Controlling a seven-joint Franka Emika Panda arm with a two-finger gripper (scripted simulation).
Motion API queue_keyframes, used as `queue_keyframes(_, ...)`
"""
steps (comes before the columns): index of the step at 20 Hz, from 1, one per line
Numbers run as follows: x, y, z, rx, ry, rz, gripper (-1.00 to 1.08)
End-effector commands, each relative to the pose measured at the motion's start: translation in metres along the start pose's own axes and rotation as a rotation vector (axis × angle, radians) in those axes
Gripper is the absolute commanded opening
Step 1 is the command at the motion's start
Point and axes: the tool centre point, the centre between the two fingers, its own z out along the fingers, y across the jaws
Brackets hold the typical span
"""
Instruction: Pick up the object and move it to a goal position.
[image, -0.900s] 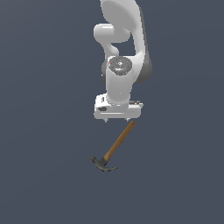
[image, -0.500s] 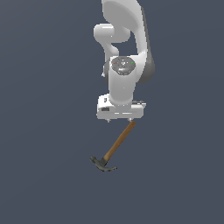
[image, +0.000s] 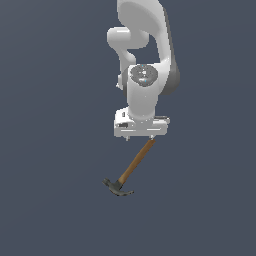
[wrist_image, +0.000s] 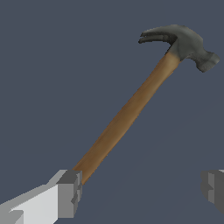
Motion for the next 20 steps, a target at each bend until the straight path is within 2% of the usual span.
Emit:
queue_keyframes(1, 0.001, 0.0, 0.001, 0.0, 0.0, 0.014, 1.0)
queue_keyframes(10, 0.013, 0.0, 0.014, 0.001, 0.002, 0.144, 1.0)
queue_keyframes(20, 0.036, 0.001, 0.041, -0.003, 0.009, 0.401, 1.0)
